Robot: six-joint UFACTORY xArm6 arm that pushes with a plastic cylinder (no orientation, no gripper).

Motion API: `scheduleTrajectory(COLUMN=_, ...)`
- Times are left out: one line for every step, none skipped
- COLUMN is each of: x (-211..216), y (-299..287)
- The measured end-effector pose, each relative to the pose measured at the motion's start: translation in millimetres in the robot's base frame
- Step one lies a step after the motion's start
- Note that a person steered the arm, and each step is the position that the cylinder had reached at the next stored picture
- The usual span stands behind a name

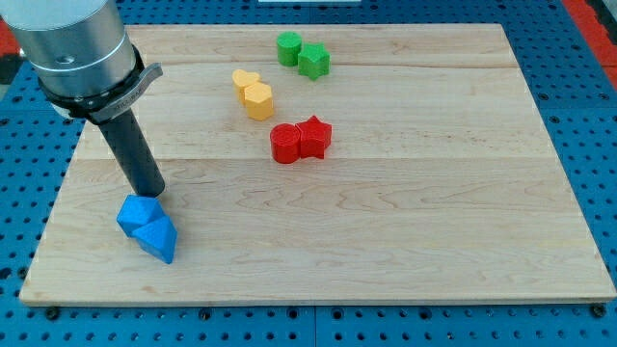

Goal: Nudge blue triangle along with blue cube left a bit

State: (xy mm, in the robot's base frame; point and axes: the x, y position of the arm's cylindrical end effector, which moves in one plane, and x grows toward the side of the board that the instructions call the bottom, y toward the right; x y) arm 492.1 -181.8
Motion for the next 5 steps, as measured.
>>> scheduleTrajectory(x=0.0, y=0.0)
scheduleTrajectory(x=0.0, y=-2.8)
scheduleTrajectory(x=-0.2, y=-11.7)
scheduleTrajectory(x=-10.4, y=-5.8)
scheduleTrajectory(x=-24.6, y=38.4)
